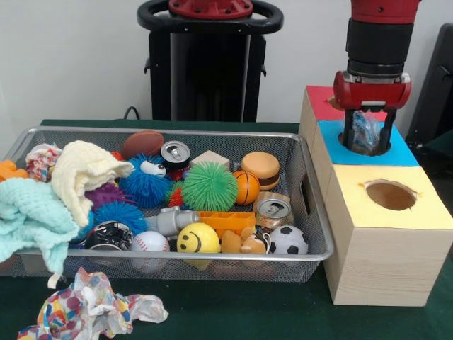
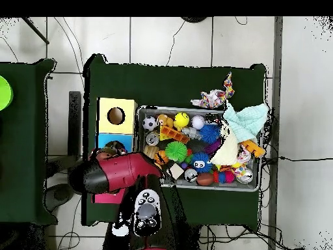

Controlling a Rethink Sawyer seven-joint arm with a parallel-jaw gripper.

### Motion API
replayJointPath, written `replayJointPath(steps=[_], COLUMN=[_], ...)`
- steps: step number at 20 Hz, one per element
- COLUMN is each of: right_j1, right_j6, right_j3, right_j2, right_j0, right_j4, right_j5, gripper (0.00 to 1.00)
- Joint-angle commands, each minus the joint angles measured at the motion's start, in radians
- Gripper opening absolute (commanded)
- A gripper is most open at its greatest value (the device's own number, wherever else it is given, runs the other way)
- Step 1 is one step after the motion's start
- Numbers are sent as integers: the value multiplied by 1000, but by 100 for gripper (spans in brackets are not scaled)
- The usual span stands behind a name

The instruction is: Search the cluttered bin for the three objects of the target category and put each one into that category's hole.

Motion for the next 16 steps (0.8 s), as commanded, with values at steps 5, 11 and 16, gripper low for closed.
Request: replayJointPath(steps=[5,11,16], right_j1=[8,-2,-70], right_j6=[100,112,82], right_j3=[64,84,77], right_j2=[-27,2,17], right_j0=[-7,-40,-57], right_j4=[-38,-4,22], right_j5=[0,0,102], gripper=[100,100,100])
